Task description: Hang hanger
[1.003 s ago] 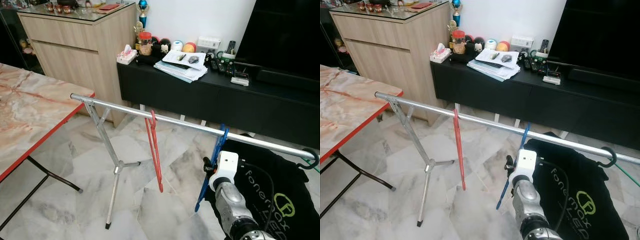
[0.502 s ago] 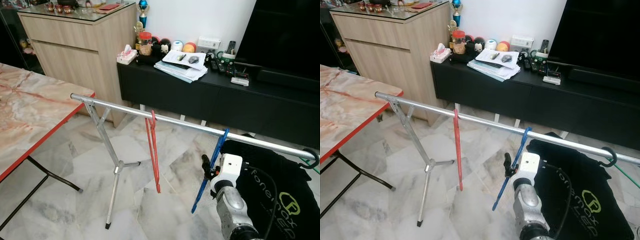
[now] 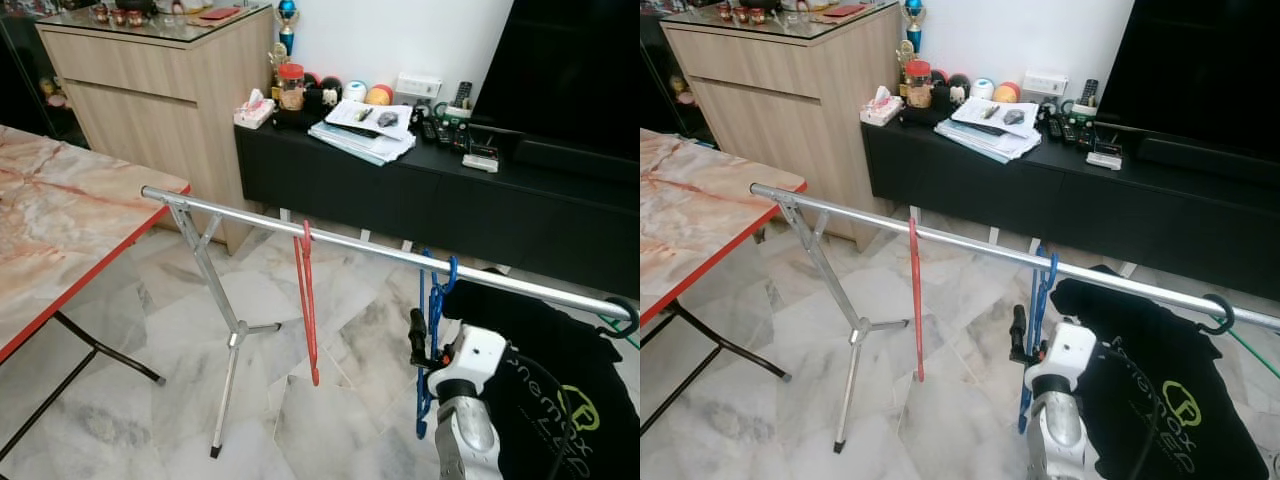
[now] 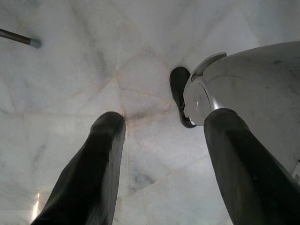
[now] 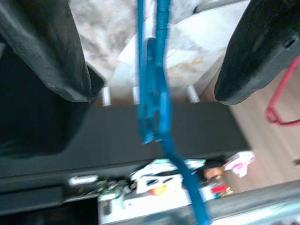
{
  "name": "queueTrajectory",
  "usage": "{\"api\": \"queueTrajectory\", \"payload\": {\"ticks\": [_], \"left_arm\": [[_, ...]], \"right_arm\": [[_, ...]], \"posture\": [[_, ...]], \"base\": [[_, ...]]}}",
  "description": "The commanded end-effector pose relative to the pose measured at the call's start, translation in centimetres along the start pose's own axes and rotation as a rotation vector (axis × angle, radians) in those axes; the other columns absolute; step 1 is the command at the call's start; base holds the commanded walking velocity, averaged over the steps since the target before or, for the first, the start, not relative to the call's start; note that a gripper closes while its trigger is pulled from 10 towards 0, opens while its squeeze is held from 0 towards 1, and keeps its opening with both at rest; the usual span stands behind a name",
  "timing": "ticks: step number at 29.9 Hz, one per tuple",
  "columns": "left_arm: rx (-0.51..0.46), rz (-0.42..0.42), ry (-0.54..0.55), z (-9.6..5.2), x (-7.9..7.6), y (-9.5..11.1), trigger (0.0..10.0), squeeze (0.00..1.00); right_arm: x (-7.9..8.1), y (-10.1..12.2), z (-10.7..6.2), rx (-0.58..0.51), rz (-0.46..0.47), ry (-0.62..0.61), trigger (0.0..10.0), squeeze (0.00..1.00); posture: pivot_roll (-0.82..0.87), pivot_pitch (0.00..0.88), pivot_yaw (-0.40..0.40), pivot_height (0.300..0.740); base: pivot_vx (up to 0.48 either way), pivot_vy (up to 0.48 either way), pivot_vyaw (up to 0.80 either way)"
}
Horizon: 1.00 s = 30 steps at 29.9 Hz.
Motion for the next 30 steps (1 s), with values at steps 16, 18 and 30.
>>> {"api": "queueTrajectory", "payload": {"ticks": [16, 18, 30], "left_arm": [[0.025, 0.020, 0.000, -0.2, -0.2, -0.8, 10.0, 0.00], [0.024, 0.021, 0.002, -0.2, -0.2, -0.9, 10.0, 0.00], [0.022, 0.019, 0.007, -0.2, -0.1, -0.8, 10.0, 0.00]], "right_arm": [[-8.4, 1.0, -3.6, -0.107, 0.047, -0.498, 10.0, 1.00], [-8.6, 1.0, -3.7, -0.108, 0.055, -0.511, 10.0, 1.00], [-11.5, 0.0, -6.3, -0.074, 0.015, -0.735, 10.0, 1.00]], "posture": [[-0.04, 0.078, -0.029, 0.740], [-0.04, 0.079, -0.028, 0.740], [-0.03, 0.075, -0.032, 0.740]], "base": [[0.000, 0.000, 0.00], [0.000, 0.000, 0.00], [0.000, 0.000, 0.00]]}}
Point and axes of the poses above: a point about 5 cm out from each wrist's last joint towards the gripper, its own z axis pointing out of the wrist towards the gripper, its own y axis along the axis of the wrist's last joint, x = y × z, the point moved 4 cm from there along z, pointing out of the wrist towards the gripper, and after that the axes turned 14 degrees about z, right-handed, at the moved point
